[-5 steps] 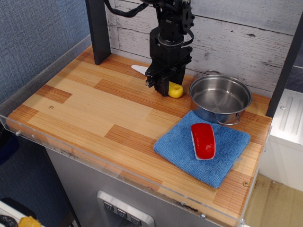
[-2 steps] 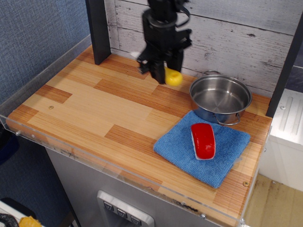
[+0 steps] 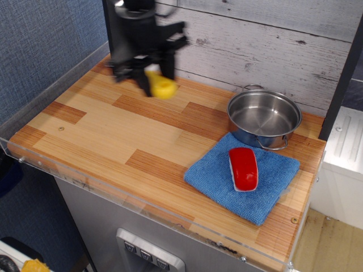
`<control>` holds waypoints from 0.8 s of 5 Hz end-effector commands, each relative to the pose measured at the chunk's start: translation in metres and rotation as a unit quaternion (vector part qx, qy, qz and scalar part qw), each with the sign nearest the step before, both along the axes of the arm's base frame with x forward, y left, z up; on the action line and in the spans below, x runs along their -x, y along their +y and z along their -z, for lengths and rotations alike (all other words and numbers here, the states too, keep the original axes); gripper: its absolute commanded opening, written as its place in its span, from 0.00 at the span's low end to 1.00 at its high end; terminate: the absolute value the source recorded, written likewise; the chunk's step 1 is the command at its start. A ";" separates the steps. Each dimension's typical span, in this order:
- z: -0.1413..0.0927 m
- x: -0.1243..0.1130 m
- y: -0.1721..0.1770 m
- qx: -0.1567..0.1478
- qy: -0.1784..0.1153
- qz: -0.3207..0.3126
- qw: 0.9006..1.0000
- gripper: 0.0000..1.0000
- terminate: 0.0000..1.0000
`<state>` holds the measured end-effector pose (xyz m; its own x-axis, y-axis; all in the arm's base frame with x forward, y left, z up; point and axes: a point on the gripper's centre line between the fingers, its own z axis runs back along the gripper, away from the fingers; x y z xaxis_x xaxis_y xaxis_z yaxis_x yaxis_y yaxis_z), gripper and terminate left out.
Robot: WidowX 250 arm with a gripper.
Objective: Move the yellow knife to the near left corner.
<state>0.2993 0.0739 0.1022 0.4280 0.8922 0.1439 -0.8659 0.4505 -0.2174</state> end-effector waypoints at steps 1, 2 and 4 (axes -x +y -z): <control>-0.019 0.048 0.047 -0.044 -0.024 -0.005 0.999 0.00 0.00; -0.011 0.060 0.063 -0.046 -0.018 -0.013 0.999 0.00 0.00; 0.024 0.062 0.098 -0.054 0.006 -0.034 0.998 0.00 0.00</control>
<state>0.2379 0.1657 0.0642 0.3862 0.9010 0.1975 -0.8997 0.4151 -0.1348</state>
